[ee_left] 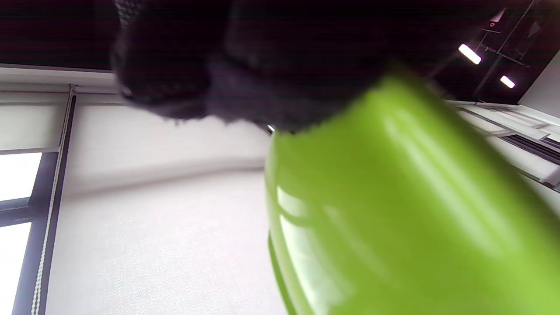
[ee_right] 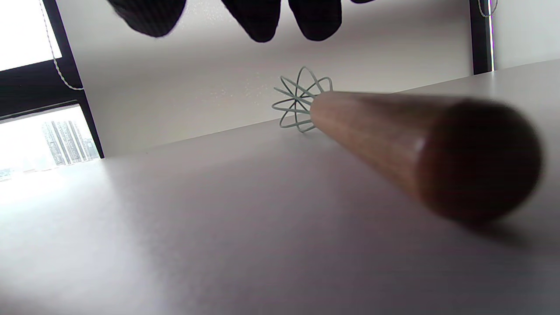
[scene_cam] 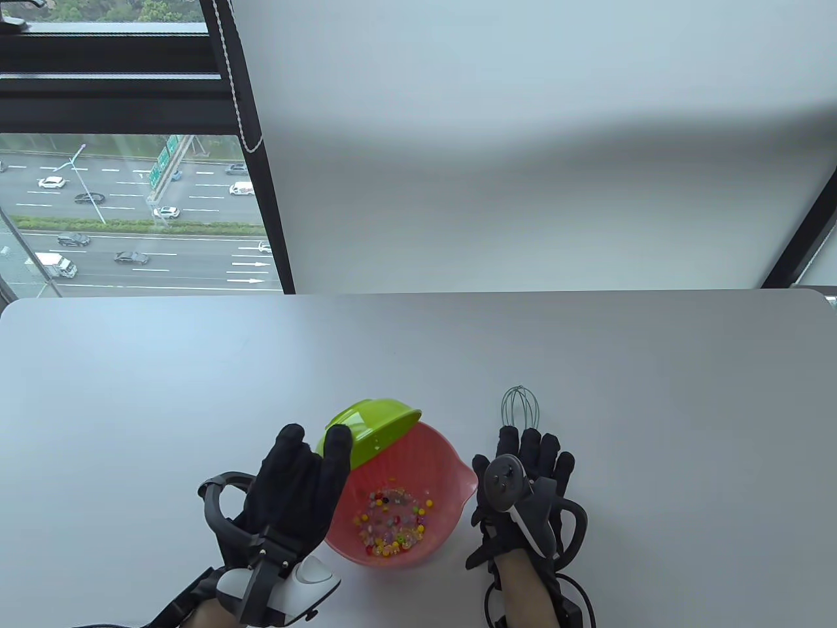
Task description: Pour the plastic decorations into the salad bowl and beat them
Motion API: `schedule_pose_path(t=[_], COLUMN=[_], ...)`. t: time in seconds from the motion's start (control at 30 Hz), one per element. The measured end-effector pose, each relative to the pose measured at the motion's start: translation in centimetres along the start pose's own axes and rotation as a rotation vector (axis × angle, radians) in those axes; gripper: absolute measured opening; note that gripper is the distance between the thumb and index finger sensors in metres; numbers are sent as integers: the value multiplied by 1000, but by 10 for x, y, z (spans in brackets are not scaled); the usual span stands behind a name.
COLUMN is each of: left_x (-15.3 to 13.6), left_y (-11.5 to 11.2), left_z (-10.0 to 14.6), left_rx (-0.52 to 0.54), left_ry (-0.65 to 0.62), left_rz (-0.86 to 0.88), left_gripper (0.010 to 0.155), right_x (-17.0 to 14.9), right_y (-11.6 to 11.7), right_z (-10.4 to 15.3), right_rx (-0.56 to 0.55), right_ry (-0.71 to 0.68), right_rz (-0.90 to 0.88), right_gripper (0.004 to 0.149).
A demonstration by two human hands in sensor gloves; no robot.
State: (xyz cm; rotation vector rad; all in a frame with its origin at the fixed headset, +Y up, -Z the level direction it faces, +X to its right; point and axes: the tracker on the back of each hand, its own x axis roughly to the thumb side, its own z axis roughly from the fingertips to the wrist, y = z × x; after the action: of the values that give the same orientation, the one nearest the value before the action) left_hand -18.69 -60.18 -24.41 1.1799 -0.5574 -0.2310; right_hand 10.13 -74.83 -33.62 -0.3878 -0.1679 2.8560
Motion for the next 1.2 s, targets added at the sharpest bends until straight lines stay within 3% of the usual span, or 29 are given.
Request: schedule_pose_path(t=[0.23, 0.37, 0.47, 0.73, 0.83, 0.93, 1.03, 1.2], left_x=[-62, -97, -111, -132, -140, -146, -152, -149], left_y=[-21, -42, -59, -112, -130, -144, -155, -168], left_z=[31, 61, 83, 135, 154, 166, 174, 184], left_rx=[-86, -156, -226, -426, -518, -613, -722, -813], left_ry=[383, 610, 701, 901, 1031, 1173, 1238, 1294], left_rz=[133, 215, 231, 334, 417, 534, 579, 622], left_gripper=[46, 46, 46, 47, 47, 47, 47, 48], right_x=[0, -1, 0, 2, 2, 1, 0, -1], right_y=[-1, -3, -3, -2, -2, -1, -1, -1], right_z=[0, 0, 0, 1, 1, 0, 0, 0], right_rx=[-7, -15, -22, -14, -14, -8, -4, -1], right_ry=[-3, 2, -3, -10, -6, -4, -1, 3], right_rz=[4, -1, 5, 15, 8, 3, 1, -5], right_gripper=[69, 70, 70, 70, 70, 70, 70, 69])
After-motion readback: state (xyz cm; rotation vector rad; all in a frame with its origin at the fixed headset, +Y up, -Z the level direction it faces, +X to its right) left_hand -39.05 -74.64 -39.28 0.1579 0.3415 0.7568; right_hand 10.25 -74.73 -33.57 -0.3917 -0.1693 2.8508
